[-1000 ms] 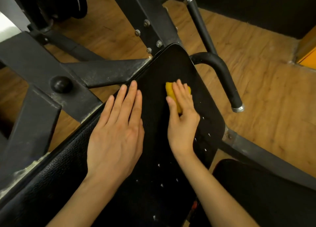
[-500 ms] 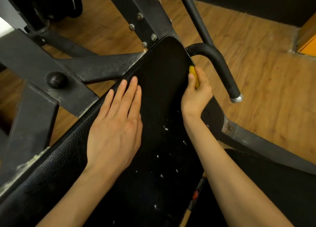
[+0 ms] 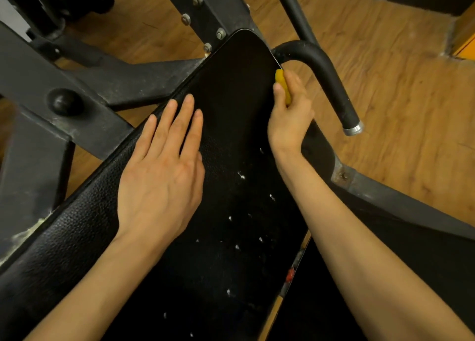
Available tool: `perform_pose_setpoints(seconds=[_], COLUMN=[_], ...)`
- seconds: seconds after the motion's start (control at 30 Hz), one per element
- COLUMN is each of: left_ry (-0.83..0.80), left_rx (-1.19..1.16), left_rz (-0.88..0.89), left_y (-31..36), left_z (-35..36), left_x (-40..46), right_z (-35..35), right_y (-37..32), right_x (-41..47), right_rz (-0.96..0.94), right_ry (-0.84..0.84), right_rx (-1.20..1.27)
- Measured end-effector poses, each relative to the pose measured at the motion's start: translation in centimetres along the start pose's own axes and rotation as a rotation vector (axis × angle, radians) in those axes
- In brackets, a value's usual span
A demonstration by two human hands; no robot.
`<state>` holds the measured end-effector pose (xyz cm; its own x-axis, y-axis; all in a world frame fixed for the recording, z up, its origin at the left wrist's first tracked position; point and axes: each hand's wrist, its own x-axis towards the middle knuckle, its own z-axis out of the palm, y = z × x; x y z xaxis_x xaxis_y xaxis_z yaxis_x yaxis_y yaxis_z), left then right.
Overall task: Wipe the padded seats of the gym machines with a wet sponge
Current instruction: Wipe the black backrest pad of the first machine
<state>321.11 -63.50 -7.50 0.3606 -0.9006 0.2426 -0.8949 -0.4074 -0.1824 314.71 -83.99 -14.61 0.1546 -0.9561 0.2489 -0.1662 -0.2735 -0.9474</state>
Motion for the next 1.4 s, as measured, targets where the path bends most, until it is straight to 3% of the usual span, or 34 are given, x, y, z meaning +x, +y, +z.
perform_pose_setpoints(seconds=[0.1, 0.2, 0.27, 0.47, 0.67, 0.73, 0.87, 0.93, 1.1, 1.17, 1.3, 1.4], left_ry=[-0.008, 0.005, 0.018, 0.03, 0.036, 0.035, 0.033, 0.033, 0.04, 0.04, 0.034, 0.033], left_rx=[0.002, 0.002, -0.003, -0.003, 0.008, 0.005, 0.009, 0.009, 0.013, 0.014, 0.008, 0.001], left_rz=[-0.002, -0.001, 0.0, 0.002, 0.022, 0.019, 0.021, 0.022, 0.03, 0.03, 0.026, 0.045], left_y=[0.0, 0.0, 0.0, 0.1, 0.0, 0.0, 0.0, 0.0, 0.0, 0.0, 0.0, -0.1], left_z=[0.0, 0.2, 0.3, 0.4, 0.4, 0.5, 0.6, 0.5, 0.5, 0.5, 0.6, 0.6], left_x=[0.0, -0.1, -0.2, -0.2, -0.3, -0.3, -0.2, -0.2, -0.3, -0.2, -0.1, -0.2], right_z=[-2.5, -3.5, -2.6, -2.3, -0.9, -0.7, -1.8, -1.9, -1.1, -1.0, -2.2, -2.3], right_y=[2.4, 4.0, 3.1, 0.4, 1.5, 0.0, -1.8, -1.4, -0.3, -0.8, -0.9, 0.2], right_x=[-0.7, 1.0, 0.8, -11.3, -1.1, -3.8, -14.3, -12.8, -2.1, -3.8, -12.5, -8.4], right_rz=[-0.066, 0.2, 0.258, 0.006, 0.154, 0.164, 0.018, -0.023, 0.097, 0.13, 0.079, 0.075], right_ry=[-0.087, 0.07, 0.114, -0.013, 0.105, 0.103, -0.099, -0.116, -0.027, 0.018, -0.045, -0.053], right_rx=[-0.047, -0.008, 0.001, 0.008, 0.031, 0.053, 0.058, 0.047, 0.079, 0.084, 0.059, 0.049])
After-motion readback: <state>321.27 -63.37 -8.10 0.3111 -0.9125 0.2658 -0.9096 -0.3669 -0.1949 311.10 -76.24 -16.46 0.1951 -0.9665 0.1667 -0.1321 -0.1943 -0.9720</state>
